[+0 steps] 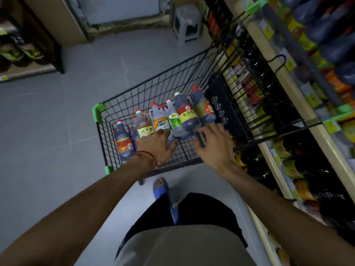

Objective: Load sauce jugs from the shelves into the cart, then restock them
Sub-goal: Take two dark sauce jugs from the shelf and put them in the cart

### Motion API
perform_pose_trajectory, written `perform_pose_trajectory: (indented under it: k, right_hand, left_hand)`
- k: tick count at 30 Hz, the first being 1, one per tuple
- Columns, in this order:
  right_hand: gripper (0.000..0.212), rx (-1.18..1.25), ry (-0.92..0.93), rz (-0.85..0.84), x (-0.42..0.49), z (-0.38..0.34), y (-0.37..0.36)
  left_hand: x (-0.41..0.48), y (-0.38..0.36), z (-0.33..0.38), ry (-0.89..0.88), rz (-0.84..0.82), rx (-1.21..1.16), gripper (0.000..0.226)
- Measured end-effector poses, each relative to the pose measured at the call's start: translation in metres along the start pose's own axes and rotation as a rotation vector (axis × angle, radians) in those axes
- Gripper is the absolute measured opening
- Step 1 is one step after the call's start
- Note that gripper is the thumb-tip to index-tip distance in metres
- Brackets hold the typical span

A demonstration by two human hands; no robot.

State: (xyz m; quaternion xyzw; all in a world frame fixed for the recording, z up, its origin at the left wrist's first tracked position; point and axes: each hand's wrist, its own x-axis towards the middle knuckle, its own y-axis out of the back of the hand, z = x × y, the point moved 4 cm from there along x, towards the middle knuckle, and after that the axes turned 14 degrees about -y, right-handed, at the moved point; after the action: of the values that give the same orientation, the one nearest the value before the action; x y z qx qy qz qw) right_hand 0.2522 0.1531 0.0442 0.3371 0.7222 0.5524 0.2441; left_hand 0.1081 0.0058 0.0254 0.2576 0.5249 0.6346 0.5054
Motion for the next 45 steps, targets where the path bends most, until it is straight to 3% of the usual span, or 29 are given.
perform_pose_trajectory:
  k: [7, 15, 23, 29, 32, 37, 45]
  right_hand:
    - [0.034, 0.050, -0.096, -0.032, 0.075, 0.027, -0.025]
    - [0.033, 0.065, -0.142, -0.262, 0.169, 0.077, -0.079]
    - [0.062, 0.136, -0.206, -0.371, 0.205, 0.089, -0.138]
    - [0.089, 0.203, -0.396, -0.512, 0.206, 0.097, -0.164]
    - [0.088, 0.170, -0.444, -0.567, 0.204, 0.098, -0.177]
    - [0.099, 0.269, -0.579, -0.495, 0.202, 0.085, -0.193]
    - [0.108, 0.168, -0.703, -0.427, 0.215, 0.080, -0.204]
  left_hand:
    - [0.091, -0.010, -0.010, -0.072, -0.063, 0.030, 0.050]
    - [0.192, -0.042, -0.013, 0.028, -0.063, 0.040, 0.062]
    - [0.233, -0.110, -0.028, 0.347, -0.028, -0.177, 0.088]
    - [0.247, -0.130, -0.037, 0.558, 0.054, -0.405, 0.109]
    - [0.251, -0.135, -0.044, 0.604, 0.132, -0.563, 0.115]
    - [0.258, -0.133, -0.050, 0.680, 0.246, -0.766, 0.112]
    - [0.234, -0.128, -0.066, 0.645, 0.307, -0.780, 0.112]
